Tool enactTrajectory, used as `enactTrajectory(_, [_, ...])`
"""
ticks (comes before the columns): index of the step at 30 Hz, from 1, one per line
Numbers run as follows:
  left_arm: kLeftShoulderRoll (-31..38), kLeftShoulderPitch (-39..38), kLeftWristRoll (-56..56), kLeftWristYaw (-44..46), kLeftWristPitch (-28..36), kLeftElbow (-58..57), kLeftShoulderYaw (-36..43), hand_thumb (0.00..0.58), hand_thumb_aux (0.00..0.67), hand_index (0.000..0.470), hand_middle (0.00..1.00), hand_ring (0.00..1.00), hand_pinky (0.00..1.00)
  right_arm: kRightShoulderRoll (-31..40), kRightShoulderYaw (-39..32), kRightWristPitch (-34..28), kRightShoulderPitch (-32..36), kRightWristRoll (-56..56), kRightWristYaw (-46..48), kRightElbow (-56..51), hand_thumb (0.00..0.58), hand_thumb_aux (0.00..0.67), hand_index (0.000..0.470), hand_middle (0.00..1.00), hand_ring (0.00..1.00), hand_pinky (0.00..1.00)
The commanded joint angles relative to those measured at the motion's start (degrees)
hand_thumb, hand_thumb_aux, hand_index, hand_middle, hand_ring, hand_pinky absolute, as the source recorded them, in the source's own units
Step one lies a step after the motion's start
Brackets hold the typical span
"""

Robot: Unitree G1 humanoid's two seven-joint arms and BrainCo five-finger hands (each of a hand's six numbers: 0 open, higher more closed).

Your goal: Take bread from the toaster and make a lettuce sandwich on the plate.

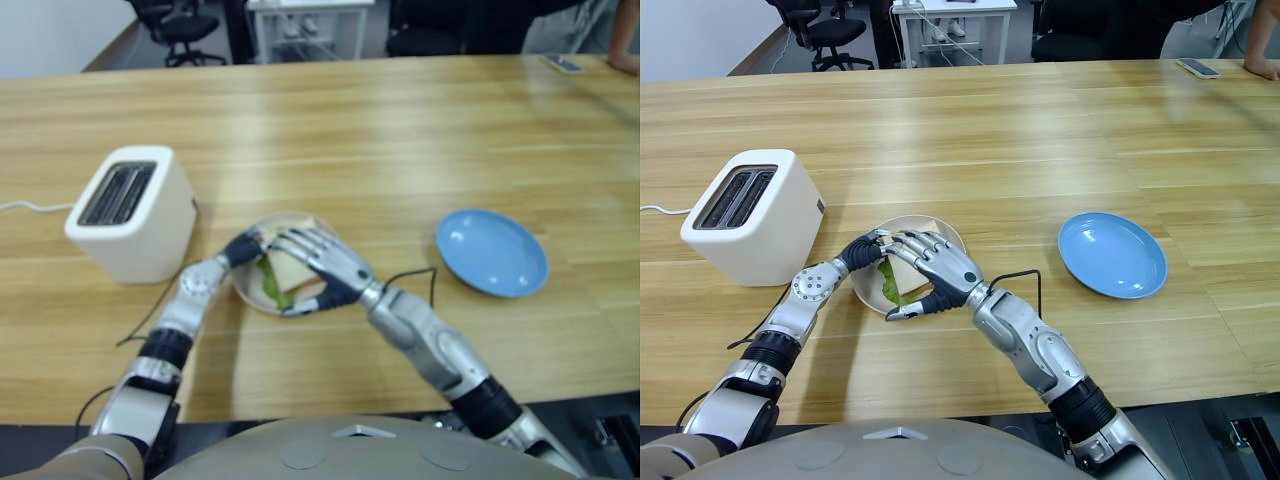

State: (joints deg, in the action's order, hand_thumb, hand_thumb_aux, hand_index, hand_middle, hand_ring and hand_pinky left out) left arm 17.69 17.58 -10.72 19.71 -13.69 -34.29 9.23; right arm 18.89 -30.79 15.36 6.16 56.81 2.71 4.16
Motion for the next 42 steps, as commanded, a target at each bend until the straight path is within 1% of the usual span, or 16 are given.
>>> enactTrajectory(1, [0.72, -0.64, -2.31, -0.42, 0.93, -2.43, 1.66, 0.58, 0.67, 0.46, 1.0, 1.0, 1.0, 1.04, -1.39, -2.21, 1.25, 2.13, 2.87, -4.29, 0.0, 0.0, 0.0, 0.0, 0.0, 0.0])
enactTrajectory(7, [0.67, -1.31, -2.22, -0.18, 1.5, 0.05, 1.82, 0.58, 0.67, 0.46, 1.0, 1.0, 1.0, 1.83, -2.6, -5.91, 3.07, 5.89, 2.93, -9.59, 0.0, 0.0, 0.0, 0.0, 0.0, 0.0])
enactTrajectory(13, [0.61, -2.05, -2.24, -0.48, 2.19, 1.66, 1.85, 0.58, 0.67, 0.46, 1.0, 1.0, 1.0, 0.95, -6.46, -5.89, 7.09, 7.2, 0.97, -21.49, 0.0, 0.0, 0.0, 0.0, 0.0, 0.0])
enactTrajectory(20, [0.93, -2.74, -3.03, -1.38, 2.15, 4.94, 1.93, 0.58, 0.67, 0.46, 1.0, 1.0, 1.0, -0.62, -12.77, -5.56, 7.01, 8.64, 0.24, -28.9, 0.0, 0.0, 0.0, 0.0, 0.0, 0.0])
enactTrajectory(21, [1.3, -2.95, -4.07, -2.57, 2.16, 6.35, 1.89, 0.542, 0.499, 0.343, 0.67, 0.67, 0.67, -0.81, -13.41, -5.62, 6.92, 8.86, 0.15, -29.86, 0.0, 0.0, 0.0, 0.0, 0.0, 0.0])
enactTrajectory(22, [1.95, -3.08, -6.09, -4.53, 2.16, 7.91, 2.02, 0.542, 0.499, 0.343, 0.67, 0.67, 0.67, -0.95, -13.86, -5.68, 6.82, 9.09, 0.03, -30.65, 0.0, 0.0, 0.0, 0.0, 0.0, 0.0])
enactTrajectory(23, [2.93, -3.07, -9.39, -7.68, 1.89, 9.92, 2.3, 0.0, 0.0, 0.0, 0.0, 0.0, 0.0, -1.03, -14.05, -5.69, 6.55, 9.07, -0.01, -31.09, 0.0, 0.0, 0.0, 0.0, 0.0, 0.0])
enactTrajectory(27, [5.49, -4.08, -18.77, -16.43, 2.04, 21.91, 1.34, 0.0, 0.0, 0.0, 0.0, 0.0, 0.0, -0.95, -14.44, -5.61, 6.23, 9.15, -1.3, -31.76, 0.0, 0.0, 0.0, 0.0, 0.0, 0.0])
enactTrajectory(31, [6.4, -6.05, -23.6, -20.79, 2.95, 35.29, -1.43, 0.0, 0.0, 0.0, 0.0, 0.0, 0.0, 0.06, -14.31, -5.9, 6.45, 8.91, -1.76, -32.17, 0.0, 0.0, 0.0, 0.0, 0.0, 0.0])
enactTrajectory(34, [6.33, -7.16, -25.31, -22.68, 4.03, 42.18, -3.35, 0.0, 0.0, 0.0, 0.0, 0.0, 0.0, 0.22, -14.5, -6.0, 6.56, 8.63, -2.0, -32.35, 0.0, 0.0, 0.0, 0.0, 0.0, 0.0])
enactTrajectory(38, [6.33, -8.6, -26.93, -25.11, 4.77, 47.89, -6.02, 0.0, 0.0, 0.0, 0.0, 0.0, 0.0, -0.05, -14.83, -5.98, 6.55, 8.28, -2.31, -32.63, 0.0, 0.0, 0.0, 0.0, 0.0, 0.0])
enactTrajectory(42, [6.34, -9.83, -24.67, -25.35, 4.23, 48.64, -8.0, 0.0, 0.0, 0.0, 0.0, 0.0, 0.0, 1.04, -13.28, -5.54, 7.05, 7.42, -4.53, -32.24, 0.0, 0.0, 0.0, 0.0, 0.0, 0.0])
